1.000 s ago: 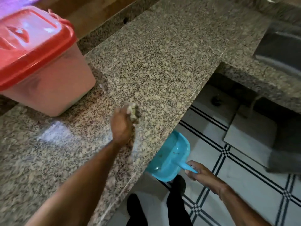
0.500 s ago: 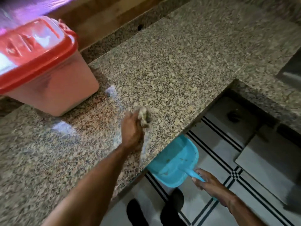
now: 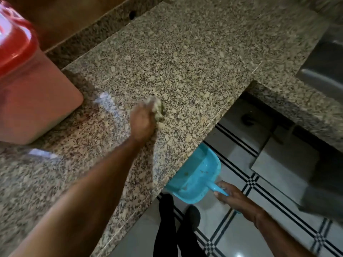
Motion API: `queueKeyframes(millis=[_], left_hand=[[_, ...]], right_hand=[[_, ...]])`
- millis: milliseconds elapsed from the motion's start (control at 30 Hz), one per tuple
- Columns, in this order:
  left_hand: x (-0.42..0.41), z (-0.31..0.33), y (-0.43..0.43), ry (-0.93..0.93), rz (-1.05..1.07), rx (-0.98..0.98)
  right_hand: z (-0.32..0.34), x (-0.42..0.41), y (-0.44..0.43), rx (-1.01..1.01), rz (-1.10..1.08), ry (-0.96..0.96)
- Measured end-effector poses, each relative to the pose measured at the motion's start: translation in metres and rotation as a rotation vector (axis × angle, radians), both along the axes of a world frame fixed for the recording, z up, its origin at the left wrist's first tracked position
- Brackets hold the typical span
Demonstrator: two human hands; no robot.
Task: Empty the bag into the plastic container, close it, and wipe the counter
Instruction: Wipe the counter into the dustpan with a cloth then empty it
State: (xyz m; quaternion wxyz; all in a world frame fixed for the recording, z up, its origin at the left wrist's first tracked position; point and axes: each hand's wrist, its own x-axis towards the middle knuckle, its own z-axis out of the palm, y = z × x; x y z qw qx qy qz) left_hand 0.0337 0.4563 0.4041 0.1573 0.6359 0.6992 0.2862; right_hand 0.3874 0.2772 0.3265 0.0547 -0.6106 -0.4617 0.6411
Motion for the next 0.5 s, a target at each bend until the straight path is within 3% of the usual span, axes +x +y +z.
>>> queueKeyframes(millis=[67, 133, 233, 300, 333, 367, 500], left_hand=[[0.028, -0.002, -0.013, -0.015, -0.168, 0.010], [0.014, -0.006, -0.012, -0.051, -0.142, 0.081], [-0.045, -0.015, 0.031, -0.064, 0.239, 0.080], [-0.079, -0.018, 0.074, -0.081, 0.521, -0.152], [-0.083, -0.017, 0.092, -0.136, 0.564, -0.228], [-0.076, -0.015, 0.106, -0.146, 0.531, -0.249], [-0.002, -0.010, 0.116, -0.003, 0.069, -0.188]], right_hand=[[0.003, 0.000, -0.001, -0.020, -0.044, 0.000], [0.008, -0.001, -0.002, -0.037, -0.069, -0.003], [0.011, -0.004, 0.000, -0.008, -0.079, -0.013], [0.008, -0.006, 0.000, 0.002, -0.111, -0.014], [0.007, -0.009, -0.002, 0.000, -0.136, -0.015], [0.004, -0.011, -0.005, -0.008, -0.166, -0.018], [-0.004, -0.019, -0.017, -0.050, -0.237, -0.015]])
